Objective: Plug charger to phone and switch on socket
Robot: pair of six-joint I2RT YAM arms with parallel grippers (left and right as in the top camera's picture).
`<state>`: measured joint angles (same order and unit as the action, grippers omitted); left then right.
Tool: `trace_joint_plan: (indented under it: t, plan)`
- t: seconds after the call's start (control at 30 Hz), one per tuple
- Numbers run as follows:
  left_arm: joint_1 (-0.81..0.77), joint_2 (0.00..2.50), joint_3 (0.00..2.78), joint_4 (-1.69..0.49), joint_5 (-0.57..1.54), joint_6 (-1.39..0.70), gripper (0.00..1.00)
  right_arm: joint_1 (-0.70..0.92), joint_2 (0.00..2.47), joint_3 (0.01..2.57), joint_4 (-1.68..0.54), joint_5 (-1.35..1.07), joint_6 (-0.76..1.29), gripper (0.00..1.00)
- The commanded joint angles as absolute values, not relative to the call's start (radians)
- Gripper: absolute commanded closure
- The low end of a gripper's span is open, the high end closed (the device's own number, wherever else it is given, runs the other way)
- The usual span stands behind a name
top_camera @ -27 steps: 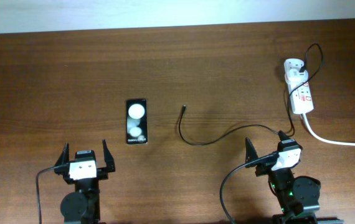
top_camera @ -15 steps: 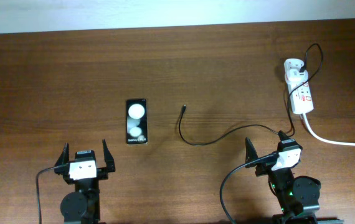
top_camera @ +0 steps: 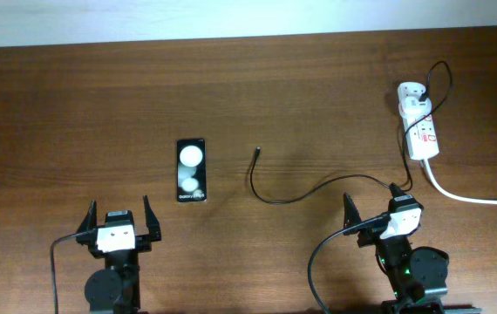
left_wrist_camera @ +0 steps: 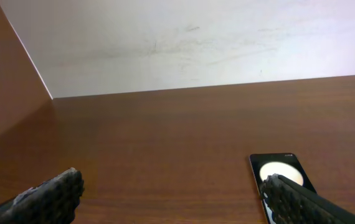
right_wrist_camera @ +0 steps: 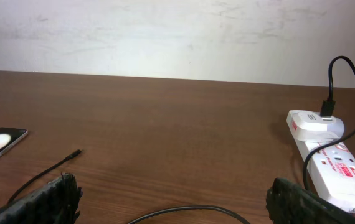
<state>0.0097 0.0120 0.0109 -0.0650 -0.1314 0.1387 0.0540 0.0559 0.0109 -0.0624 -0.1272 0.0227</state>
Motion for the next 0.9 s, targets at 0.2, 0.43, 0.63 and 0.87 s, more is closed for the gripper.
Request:
trace_joint_plan:
  t: [0.2,0.43,0.63,0.87]
  plan:
    - [0.009,0.033,0.098,0.015,-0.040,0.148,0.01,0.059,0.050,0.006,-0.067,-0.119,0.026,0.01]
    - [0.009,0.398,0.467,-0.160,-0.001,0.152,0.01,0.059,0.050,0.006,-0.067,-0.119,0.026,0.01]
    - [0.009,0.830,0.926,-0.467,0.241,0.144,0.01,0.059,0.050,0.006,-0.067,-0.119,0.026,0.01]
    - [-0.049,1.312,1.434,-0.923,0.345,0.144,0.01,0.059,0.050,0.006,-0.067,-0.119,0.026,0.01]
